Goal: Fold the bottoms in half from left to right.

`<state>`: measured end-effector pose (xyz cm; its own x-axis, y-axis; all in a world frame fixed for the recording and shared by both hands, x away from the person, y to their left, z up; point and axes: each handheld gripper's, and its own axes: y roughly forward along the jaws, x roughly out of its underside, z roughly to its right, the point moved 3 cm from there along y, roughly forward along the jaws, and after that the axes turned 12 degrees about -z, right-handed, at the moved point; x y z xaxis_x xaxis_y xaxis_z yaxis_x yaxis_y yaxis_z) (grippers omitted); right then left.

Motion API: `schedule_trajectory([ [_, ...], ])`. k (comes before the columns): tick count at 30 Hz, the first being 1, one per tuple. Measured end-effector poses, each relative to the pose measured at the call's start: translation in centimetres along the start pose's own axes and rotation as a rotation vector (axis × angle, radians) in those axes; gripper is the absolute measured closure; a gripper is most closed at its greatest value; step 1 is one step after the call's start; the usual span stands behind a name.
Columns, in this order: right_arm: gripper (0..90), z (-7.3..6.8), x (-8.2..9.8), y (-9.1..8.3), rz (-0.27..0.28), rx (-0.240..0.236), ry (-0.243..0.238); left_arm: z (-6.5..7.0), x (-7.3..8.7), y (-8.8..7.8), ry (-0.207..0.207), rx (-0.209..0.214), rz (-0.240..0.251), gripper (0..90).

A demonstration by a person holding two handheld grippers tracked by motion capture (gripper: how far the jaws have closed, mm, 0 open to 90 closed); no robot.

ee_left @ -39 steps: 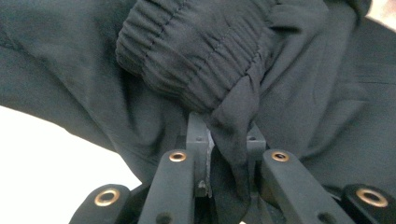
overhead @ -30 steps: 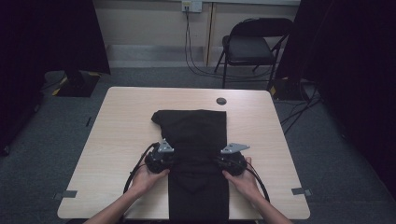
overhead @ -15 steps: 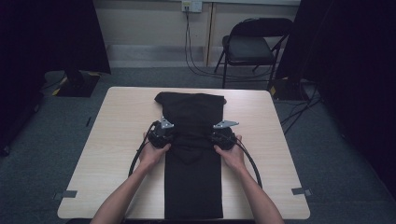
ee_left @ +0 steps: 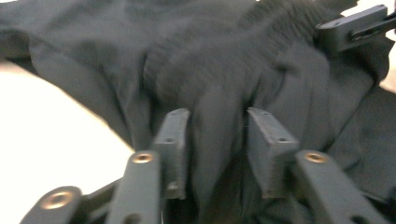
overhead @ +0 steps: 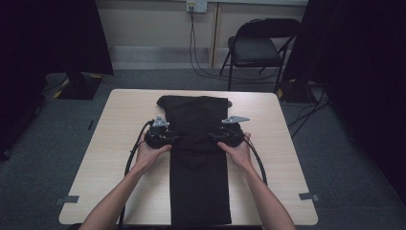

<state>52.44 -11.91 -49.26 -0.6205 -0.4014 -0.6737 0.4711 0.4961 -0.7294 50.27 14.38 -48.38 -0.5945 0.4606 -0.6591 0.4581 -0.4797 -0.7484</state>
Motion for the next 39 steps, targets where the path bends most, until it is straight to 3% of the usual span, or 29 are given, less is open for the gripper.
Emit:
schedule_trajectory([
  [2,38.2,0.3,-0.2,0.2,-0.004,-0.01,0.008,-0.1,-0.2,0.1,0.0,-0.012,0.005,50.2],
  [4,36.0,0.5,-0.2,0.8,-0.01,-0.038,0.018,-0.3,-0.2,1.3,-0.022,0.006,-0.055,42.1],
  [6,36.1,0.4,-0.1,1.2,-0.019,-0.051,0.02,-0.4,-0.1,1.7,-0.014,-0.021,-0.082,38.6],
  [7,40.0,-0.1,0.2,2.0,-0.056,-0.03,0.002,-0.4,0.0,2.5,-0.024,-0.014,-0.084,41.6],
  [8,40.0,-0.1,0.2,2.0,-0.056,-0.03,0.002,-0.4,0.0,2.5,-0.024,-0.014,-0.084,47.5],
  [9,52.6,-0.3,0.3,2.2,-0.049,-0.008,-0.008,-0.2,-0.1,2.3,-0.033,-0.029,-0.047,54.7],
  [10,52.6,-0.3,0.3,2.2,-0.049,-0.008,-0.008,-0.2,-0.1,2.3,-0.033,-0.029,-0.047,59.6],
  [11,59.6,-0.3,0.3,2.0,-0.038,0.002,-0.004,-0.1,-0.3,2.1,-0.023,-0.032,-0.04,59.6],
  [12,67.6,-0.2,-0.1,1.3,-0.02,-0.004,-0.005,0.1,-0.6,1.6,-0.003,-0.028,-0.02,71.2],
  [14,69.7,-0.3,-0.4,1.0,-0.016,0.005,-0.011,0.3,-1.1,0.9,-0.005,-0.008,0.008,75.7],
  [15,72.8,-0.6,-1.2,0.0,0.006,0.012,-0.039,0.4,-1.6,0.4,0.002,-0.013,0.03,76.5],
  [16,72.8,-0.6,-1.2,0.0,0.006,0.012,-0.039,0.5,-2.1,0.0,0.005,-0.02,0.041,76.5],
  [17,74.1,-0.7,-2.2,-1.0,0.034,0.021,-0.039,0.6,-3.1,-0.9,0.002,-0.022,0.07,77.4],
  [18,74.5,-0.7,-2.8,-1.7,0.054,0.022,-0.037,0.6,-3.1,-0.9,0.002,-0.022,0.07,77.6],
  [20,75.0,-0.6,-3.8,-3.0,0.089,0.017,-0.028,0.8,-4.9,-2.9,-0.001,-0.004,0.134,78.1],
  [21,75.0,-0.6,-3.8,-3.0,0.089,0.017,-0.028,0.8,-4.9,-2.9,-0.001,-0.004,0.134,78.2],
  [22,75.4,-0.5,-4.8,-4.3,0.126,0.024,-0.032,1.1,-6.2,-4.4,0.023,-0.012,0.168,78.3],
  [25,75.7,-0.7,-5.8,-5.8,0.168,0.017,-0.03,1.5,-7.3,-5.8,0.035,-0.019,0.191,78.9],
  [28,76.0,-1.2,-7.8,-9.0,0.246,0.021,-0.051,2.7,-9.7,-9.7,0.071,-0.024,0.275,79.1],
  [29,76.0,-1.2,-7.8,-9.0,0.246,0.021,-0.051,2.7,-9.7,-9.7,0.071,-0.024,0.275,79.2],
  [30,76.1,-1.5,-8.5,-10.2,0.275,0.014,-0.057,3.1,-10.2,-10.9,0.078,-0.013,0.3,79.2],
  [31,76.4,-2.1,-9.3,-12.3,0.316,0.015,-0.076,4.0,-10.7,-12.5,0.112,-0.016,0.325,79.2],
  [32,76.4,-2.1,-9.3,-12.3,0.316,0.015,-0.076,4.0,-10.7,-12.5,0.112,-0.016,0.325,79.2],
  [33,76.5,-2.7,-9.7,-14.2,0.358,0.005,-0.091,4.5,-10.8,-13.3,0.117,-0.006,0.341,79.2],
  [34,76.5,-3.0,-9.7,-15.0,0.375,-0.01,-0.092,5.4,-10.5,-14.7,0.123,0.02,0.376,79.1],
  [35,76.5,-3.0,-9.7,-15.0,0.375,-0.01,-0.092,5.4,-10.5,-14.7,0.123,0.02,0.376,79.1],
  [36,76.5,-3.9,-9.1,-16.1,0.39,-0.021,-0.113,6.5,-9.6,-15.3,0.149,0.025,0.372,79.1],
  [38,76.5,-4.2,-8.5,-16.2,0.381,-0.016,-0.128,7.0,-8.6,-15.1,0.16,0.026,0.347,79.0],
  [39,76.5,-4.6,-7.0,-15.6,0.335,-0.013,-0.153,7.2,-8.0,-14.8,0.159,0.033,0.333,78.7],
])
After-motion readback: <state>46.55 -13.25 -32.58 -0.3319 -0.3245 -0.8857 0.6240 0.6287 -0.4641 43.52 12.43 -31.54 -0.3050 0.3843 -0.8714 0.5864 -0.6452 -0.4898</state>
